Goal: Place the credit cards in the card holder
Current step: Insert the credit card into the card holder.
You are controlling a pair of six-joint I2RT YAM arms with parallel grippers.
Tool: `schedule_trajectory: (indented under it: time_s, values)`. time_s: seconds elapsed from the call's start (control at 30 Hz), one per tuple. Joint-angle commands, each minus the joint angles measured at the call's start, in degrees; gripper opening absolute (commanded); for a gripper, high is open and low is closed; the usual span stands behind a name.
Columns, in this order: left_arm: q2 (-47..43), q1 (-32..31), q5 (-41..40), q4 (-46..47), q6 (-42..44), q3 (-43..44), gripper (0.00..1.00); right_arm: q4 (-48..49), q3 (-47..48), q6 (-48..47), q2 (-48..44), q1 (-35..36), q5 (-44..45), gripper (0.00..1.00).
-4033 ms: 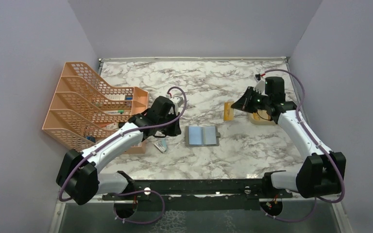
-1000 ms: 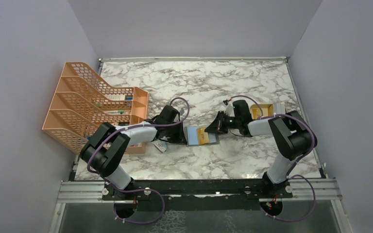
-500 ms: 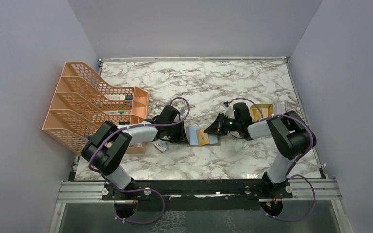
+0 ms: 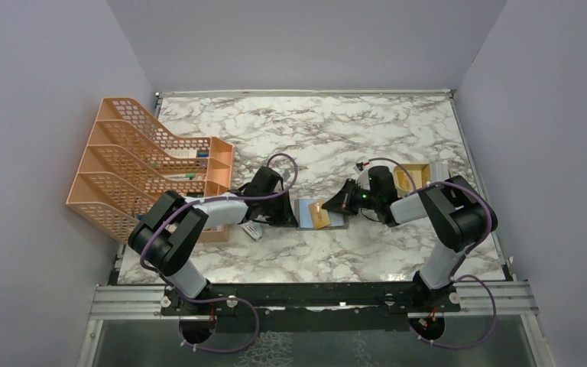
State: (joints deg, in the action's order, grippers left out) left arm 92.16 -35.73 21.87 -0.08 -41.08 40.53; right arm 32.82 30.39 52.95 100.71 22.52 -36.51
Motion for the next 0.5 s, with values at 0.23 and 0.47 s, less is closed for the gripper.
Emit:
schedule_trajectory:
  time_s: [0.23, 0.47]
  values:
    - [1.1, -0.5, 1.4, 2.6, -1.0, -3.0, 0.07, 1.0, -1.8, 0.9, -3.5, 0.4, 5.5, 0.01]
    - [1.3, -0.6, 2.3, 2.8, -1.6, -2.6, 0.1, 2.9, -3.3, 1.5, -4.5, 0.4, 6.9, 0.01]
